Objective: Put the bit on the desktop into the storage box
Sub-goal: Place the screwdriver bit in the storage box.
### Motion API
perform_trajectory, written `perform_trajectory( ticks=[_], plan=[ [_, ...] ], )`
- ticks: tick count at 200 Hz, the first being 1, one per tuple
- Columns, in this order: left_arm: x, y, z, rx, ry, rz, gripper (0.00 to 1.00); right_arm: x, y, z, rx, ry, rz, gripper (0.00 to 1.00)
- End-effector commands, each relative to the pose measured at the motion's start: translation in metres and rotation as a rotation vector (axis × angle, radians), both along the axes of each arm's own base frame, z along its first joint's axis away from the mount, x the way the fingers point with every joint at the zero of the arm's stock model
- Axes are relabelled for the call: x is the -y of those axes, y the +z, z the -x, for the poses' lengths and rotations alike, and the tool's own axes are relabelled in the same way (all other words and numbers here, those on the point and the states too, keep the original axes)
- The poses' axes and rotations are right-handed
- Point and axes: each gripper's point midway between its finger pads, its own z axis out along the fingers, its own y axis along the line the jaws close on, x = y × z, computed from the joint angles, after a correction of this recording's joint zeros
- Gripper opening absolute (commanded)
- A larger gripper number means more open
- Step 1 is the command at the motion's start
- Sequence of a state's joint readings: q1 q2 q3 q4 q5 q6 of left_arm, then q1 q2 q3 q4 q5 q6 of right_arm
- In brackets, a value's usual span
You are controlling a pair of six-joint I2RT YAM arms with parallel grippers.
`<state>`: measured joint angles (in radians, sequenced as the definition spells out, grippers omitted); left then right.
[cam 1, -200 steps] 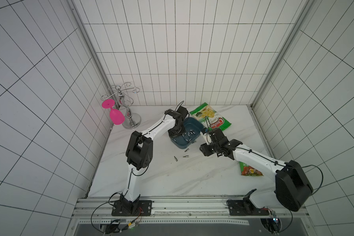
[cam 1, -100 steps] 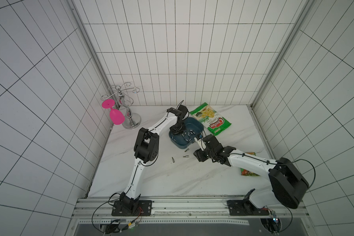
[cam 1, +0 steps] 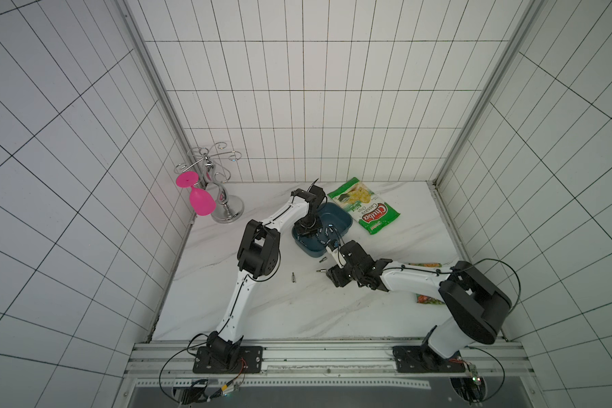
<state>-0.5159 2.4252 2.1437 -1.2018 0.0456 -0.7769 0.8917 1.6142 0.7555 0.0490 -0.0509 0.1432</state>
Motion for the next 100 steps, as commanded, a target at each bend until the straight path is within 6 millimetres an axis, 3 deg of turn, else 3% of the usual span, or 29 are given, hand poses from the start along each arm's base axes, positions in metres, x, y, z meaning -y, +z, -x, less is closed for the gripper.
perform_trajectory(
  ticks=[1,60,100],
  plan=[
    [0.002,-0.003,0.000,-0.004,-0.014,0.002,0.00,-0.014,0.002,-0.003,0.016,0.016,-0.022,0.66],
    [-0.001,-0.005,0.008,-0.016,-0.014,-0.005,0.14,-0.027,-0.009,-0.005,0.003,0.055,-0.008,0.66],
    [-0.001,0.012,0.006,0.018,-0.013,0.005,0.20,-0.034,-0.011,-0.006,-0.008,0.077,-0.007,0.66]
  ],
)
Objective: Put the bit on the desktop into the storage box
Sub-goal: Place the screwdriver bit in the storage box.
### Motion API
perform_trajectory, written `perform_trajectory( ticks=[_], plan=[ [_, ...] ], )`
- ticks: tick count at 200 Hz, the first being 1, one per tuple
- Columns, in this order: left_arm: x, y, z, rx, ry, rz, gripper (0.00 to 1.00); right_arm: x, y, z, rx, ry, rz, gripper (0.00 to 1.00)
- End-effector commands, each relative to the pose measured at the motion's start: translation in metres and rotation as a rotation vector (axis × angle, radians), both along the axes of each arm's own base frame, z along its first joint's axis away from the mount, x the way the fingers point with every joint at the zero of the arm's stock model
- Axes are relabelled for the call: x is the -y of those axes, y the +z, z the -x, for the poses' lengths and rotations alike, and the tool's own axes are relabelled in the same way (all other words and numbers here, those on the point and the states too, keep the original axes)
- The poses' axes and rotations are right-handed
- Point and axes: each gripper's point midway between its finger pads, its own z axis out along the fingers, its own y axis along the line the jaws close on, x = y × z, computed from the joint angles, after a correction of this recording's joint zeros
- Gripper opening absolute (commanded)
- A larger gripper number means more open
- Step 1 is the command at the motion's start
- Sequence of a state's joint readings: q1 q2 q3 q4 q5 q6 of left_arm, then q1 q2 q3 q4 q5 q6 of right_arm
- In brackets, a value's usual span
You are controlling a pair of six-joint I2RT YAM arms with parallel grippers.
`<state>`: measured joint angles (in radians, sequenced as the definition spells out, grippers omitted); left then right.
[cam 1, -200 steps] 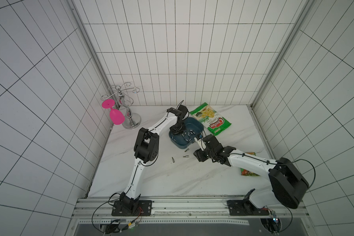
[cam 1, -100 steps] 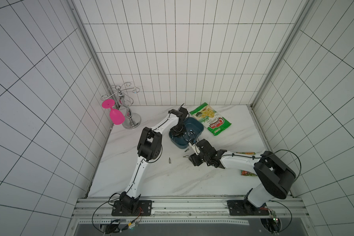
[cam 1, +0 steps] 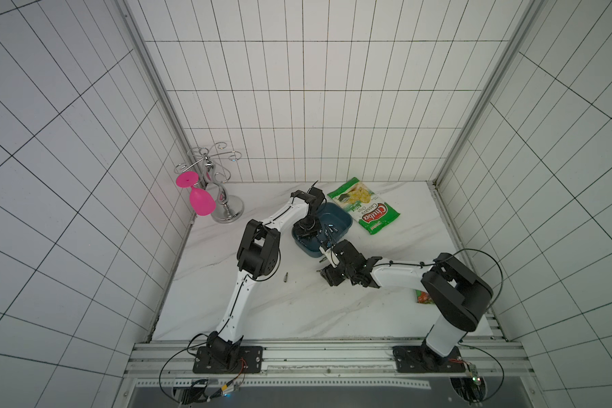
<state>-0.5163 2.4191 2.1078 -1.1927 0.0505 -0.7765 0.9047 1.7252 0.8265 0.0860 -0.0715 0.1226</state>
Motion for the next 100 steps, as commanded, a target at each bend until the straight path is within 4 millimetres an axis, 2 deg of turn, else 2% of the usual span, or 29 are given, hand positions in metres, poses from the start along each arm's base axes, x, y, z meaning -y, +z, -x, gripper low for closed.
perform_trajectory(
  ticks=[1,54,83,100],
  plan=[
    [0.001,0.020,0.000,0.039,-0.011,0.011,0.21,-0.011,0.000,0.001,-0.004,0.036,-0.007,0.66],
    [-0.007,0.085,-0.008,0.165,0.010,0.050,0.28,-0.017,-0.006,0.006,-0.039,0.072,0.004,0.60],
    [-0.024,0.116,-0.006,0.206,0.035,0.053,0.29,-0.018,-0.011,0.011,-0.071,0.086,0.007,0.56],
    [-0.040,0.126,0.001,0.209,0.057,0.049,0.29,-0.017,-0.012,0.014,-0.081,0.088,0.011,0.51]
  ],
)
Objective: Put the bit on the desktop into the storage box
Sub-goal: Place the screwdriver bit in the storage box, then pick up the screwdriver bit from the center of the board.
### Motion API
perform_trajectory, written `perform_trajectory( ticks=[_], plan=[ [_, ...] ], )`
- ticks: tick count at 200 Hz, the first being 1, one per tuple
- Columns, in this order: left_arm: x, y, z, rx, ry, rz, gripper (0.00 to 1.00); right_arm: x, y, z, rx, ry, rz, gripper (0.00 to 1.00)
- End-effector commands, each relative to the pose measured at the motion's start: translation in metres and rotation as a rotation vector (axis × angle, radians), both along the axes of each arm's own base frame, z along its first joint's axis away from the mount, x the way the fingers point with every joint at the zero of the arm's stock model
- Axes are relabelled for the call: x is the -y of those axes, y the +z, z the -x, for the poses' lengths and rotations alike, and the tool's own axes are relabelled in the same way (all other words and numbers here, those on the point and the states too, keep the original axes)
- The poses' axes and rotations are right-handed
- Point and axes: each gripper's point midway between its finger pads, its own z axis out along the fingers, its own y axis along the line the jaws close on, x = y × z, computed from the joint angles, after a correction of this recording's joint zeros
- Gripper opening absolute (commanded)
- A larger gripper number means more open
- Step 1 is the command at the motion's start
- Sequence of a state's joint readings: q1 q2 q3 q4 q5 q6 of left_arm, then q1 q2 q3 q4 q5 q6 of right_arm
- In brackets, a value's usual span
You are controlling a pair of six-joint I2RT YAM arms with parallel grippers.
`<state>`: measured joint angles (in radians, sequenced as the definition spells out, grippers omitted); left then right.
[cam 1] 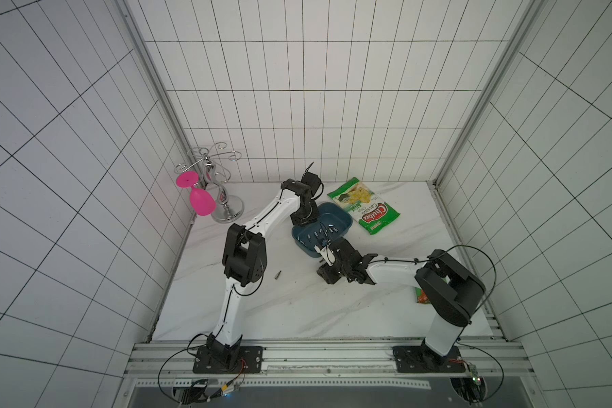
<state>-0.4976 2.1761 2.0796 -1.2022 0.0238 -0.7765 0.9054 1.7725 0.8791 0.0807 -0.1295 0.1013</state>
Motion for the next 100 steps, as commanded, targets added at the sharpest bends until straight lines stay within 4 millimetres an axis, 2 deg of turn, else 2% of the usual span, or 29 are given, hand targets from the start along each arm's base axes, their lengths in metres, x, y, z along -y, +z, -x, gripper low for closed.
perform_trajectory(
  ticks=[1,23,68,100],
  plan=[
    [-0.029,0.019,0.009,0.015,0.037,-0.026,0.29,-0.001,-0.012,0.014,-0.056,0.036,0.033,0.51],
    [-0.058,0.019,0.028,-0.003,0.068,-0.045,0.29,0.001,-0.013,0.016,-0.064,0.038,0.040,0.48],
    [-0.127,-0.015,0.090,-0.120,0.169,-0.085,0.34,0.003,-0.016,0.019,-0.083,0.044,0.047,0.37],
    [-0.156,-0.032,0.116,-0.147,0.202,-0.116,0.38,0.004,-0.017,0.022,-0.092,0.048,0.051,0.33]
  ],
)
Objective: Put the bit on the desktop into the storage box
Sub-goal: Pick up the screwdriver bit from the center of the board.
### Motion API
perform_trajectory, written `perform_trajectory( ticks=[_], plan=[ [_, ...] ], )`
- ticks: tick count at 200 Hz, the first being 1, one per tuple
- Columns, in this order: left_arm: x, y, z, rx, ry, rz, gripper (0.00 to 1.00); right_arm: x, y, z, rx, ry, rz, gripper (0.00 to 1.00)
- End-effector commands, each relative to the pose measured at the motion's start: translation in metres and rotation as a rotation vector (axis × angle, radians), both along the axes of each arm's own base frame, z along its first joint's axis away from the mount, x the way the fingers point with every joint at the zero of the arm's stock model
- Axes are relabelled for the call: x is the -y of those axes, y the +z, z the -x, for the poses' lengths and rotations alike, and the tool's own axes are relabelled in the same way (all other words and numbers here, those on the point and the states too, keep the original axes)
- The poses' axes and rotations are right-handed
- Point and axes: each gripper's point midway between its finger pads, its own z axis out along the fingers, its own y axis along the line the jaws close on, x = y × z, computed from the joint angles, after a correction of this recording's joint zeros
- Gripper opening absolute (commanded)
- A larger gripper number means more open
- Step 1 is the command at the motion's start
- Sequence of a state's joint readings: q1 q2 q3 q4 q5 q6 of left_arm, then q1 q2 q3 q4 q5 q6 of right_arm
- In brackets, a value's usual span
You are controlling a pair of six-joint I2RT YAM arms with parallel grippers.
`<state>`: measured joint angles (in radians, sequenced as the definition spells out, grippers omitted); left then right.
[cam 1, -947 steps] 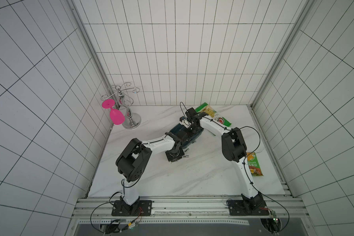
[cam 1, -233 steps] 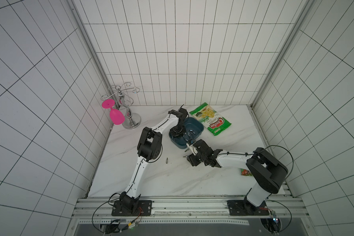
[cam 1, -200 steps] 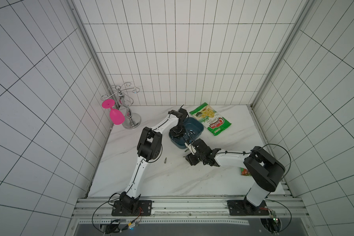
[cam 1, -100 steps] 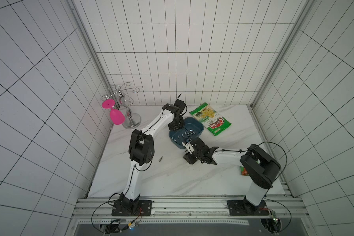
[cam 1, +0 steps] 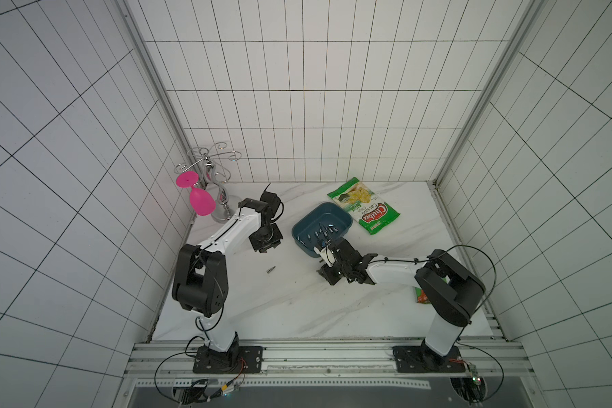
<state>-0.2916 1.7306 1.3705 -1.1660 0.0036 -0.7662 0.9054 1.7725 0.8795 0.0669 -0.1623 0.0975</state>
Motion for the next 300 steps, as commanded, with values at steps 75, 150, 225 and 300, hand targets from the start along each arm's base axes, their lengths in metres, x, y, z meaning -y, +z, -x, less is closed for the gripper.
perform_trajectory(
  ticks=[75,150,225,300],
  plan=[
    [-0.022,-0.053,0.007,-0.043,0.061,0.066,0.43,0.009,-0.018,0.019,-0.076,0.029,0.078,0.28],
    [-0.038,-0.062,-0.027,0.020,0.235,0.077,0.54,0.009,-0.021,0.020,-0.087,0.035,0.090,0.27],
    [-0.031,-0.079,-0.072,0.012,0.247,0.088,0.55,0.011,-0.022,0.021,-0.094,0.036,0.099,0.25],
    [-0.020,-0.089,-0.059,-0.035,0.189,0.088,0.52,0.008,-0.027,0.022,-0.116,0.043,0.099,0.23]
  ],
)
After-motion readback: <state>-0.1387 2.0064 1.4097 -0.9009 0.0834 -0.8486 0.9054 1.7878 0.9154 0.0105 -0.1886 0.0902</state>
